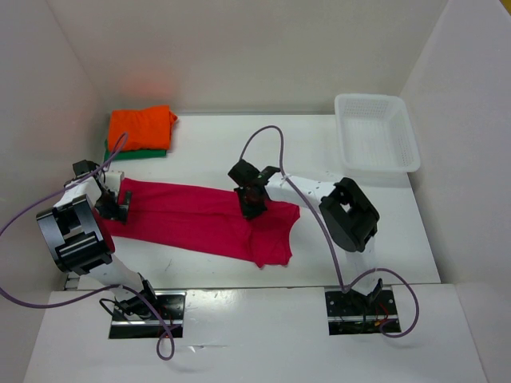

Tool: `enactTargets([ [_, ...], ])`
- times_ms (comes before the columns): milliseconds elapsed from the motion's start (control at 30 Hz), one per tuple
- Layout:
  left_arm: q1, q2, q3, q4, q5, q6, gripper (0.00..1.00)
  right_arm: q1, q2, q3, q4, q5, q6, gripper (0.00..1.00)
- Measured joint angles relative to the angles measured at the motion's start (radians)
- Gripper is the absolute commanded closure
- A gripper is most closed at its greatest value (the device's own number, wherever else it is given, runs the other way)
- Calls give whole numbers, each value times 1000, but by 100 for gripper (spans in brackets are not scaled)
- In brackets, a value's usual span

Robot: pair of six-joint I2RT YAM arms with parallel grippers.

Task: Fold and stack the t-shirts
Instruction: Fold the other side of the tshirt into a rectangle

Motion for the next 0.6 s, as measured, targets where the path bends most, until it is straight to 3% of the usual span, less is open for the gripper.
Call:
enactTargets([
  [233,0,0,0,0,-7,0,0,51,-13,29,-17,-68,-35,100],
  [267,0,0,0,0,-9,0,0,69,-7,45,-21,-79,-46,96],
  [300,1,0,0,0,-11,0,0,91,0,67,-25,-92,-56,84],
  [333,2,0,0,0,-13,0,0,111,12,92,-31,-101,-65,82],
  [400,5,0,0,0,-15,1,0,140,39,138,-31,-118,-81,61],
  [433,6,0,0,0,-16,0,0,153,48,152,-31,-119,-89,56],
  [500,7,0,0,0,-16,1,0,168,59,163,-33,-120,-98,48],
  [600,7,-2,0,-1,-15,1,0,163,66,163,-36,-114,-97,48],
])
